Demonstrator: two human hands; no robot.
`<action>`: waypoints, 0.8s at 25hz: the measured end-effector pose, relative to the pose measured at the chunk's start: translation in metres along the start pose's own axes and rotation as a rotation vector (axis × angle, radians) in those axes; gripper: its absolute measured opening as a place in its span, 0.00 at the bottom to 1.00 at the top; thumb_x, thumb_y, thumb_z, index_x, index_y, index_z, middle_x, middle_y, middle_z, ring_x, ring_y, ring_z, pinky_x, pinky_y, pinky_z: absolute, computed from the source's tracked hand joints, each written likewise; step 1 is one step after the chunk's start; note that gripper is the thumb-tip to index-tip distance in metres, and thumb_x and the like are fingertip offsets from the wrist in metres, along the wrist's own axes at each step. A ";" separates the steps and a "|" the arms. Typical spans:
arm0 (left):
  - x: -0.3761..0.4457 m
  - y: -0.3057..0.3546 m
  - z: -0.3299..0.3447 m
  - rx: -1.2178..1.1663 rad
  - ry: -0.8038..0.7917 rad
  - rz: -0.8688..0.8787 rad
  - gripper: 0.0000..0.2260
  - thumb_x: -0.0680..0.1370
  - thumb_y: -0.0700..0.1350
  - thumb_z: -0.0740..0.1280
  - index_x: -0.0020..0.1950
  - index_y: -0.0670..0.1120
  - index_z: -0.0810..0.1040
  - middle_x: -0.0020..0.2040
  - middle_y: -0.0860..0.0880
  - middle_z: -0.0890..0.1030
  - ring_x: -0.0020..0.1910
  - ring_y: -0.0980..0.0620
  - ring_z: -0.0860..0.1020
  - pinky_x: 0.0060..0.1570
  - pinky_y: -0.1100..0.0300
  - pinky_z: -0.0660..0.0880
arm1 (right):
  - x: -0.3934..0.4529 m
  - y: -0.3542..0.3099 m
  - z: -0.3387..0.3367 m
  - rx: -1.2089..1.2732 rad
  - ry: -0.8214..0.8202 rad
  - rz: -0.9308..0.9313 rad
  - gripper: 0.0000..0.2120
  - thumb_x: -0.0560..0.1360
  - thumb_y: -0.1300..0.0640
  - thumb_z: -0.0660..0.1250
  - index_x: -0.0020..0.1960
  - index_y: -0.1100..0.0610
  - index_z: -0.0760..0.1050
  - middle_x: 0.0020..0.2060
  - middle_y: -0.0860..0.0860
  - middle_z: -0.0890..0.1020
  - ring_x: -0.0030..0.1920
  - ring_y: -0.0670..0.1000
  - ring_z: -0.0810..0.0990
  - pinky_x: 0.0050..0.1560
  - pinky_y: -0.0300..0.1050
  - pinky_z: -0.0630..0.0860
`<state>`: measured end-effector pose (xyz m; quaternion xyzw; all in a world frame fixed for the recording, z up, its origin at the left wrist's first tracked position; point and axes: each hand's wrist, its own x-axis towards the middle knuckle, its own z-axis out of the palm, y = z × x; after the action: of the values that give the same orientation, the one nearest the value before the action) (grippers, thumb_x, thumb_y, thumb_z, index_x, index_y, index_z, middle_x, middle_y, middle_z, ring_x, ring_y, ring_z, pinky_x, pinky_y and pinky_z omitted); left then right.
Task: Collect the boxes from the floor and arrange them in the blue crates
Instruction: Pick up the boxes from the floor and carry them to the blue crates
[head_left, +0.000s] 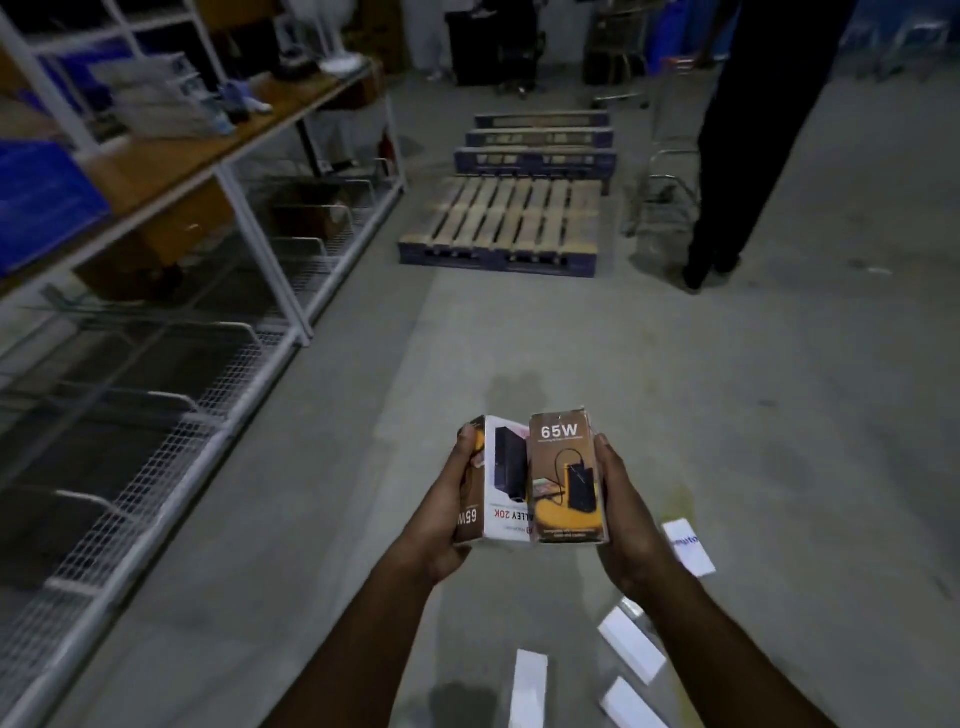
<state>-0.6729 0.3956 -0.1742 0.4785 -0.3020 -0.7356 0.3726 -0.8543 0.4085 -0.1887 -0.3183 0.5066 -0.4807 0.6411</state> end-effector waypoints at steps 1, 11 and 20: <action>-0.012 0.007 -0.025 -0.024 0.028 0.022 0.28 0.80 0.67 0.52 0.71 0.52 0.76 0.65 0.44 0.82 0.63 0.41 0.80 0.65 0.44 0.74 | 0.000 0.002 0.028 -0.021 -0.022 0.003 0.30 0.77 0.35 0.53 0.68 0.51 0.76 0.59 0.54 0.84 0.59 0.55 0.83 0.62 0.56 0.77; -0.138 0.062 -0.267 -0.221 0.296 0.245 0.29 0.80 0.67 0.55 0.70 0.51 0.78 0.65 0.44 0.81 0.62 0.44 0.81 0.64 0.48 0.74 | -0.002 0.051 0.305 -0.128 -0.391 0.120 0.25 0.82 0.39 0.49 0.64 0.51 0.78 0.56 0.53 0.85 0.56 0.56 0.84 0.51 0.50 0.80; -0.169 0.110 -0.407 -0.371 0.560 0.430 0.29 0.79 0.67 0.58 0.70 0.50 0.78 0.66 0.42 0.80 0.64 0.39 0.79 0.67 0.42 0.72 | 0.074 0.085 0.482 -0.236 -0.621 0.191 0.25 0.79 0.44 0.53 0.59 0.58 0.82 0.51 0.59 0.86 0.50 0.60 0.83 0.52 0.55 0.77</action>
<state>-0.2212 0.4424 -0.1520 0.5107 -0.1440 -0.5240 0.6662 -0.3669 0.3292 -0.1537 -0.4727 0.3668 -0.2368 0.7654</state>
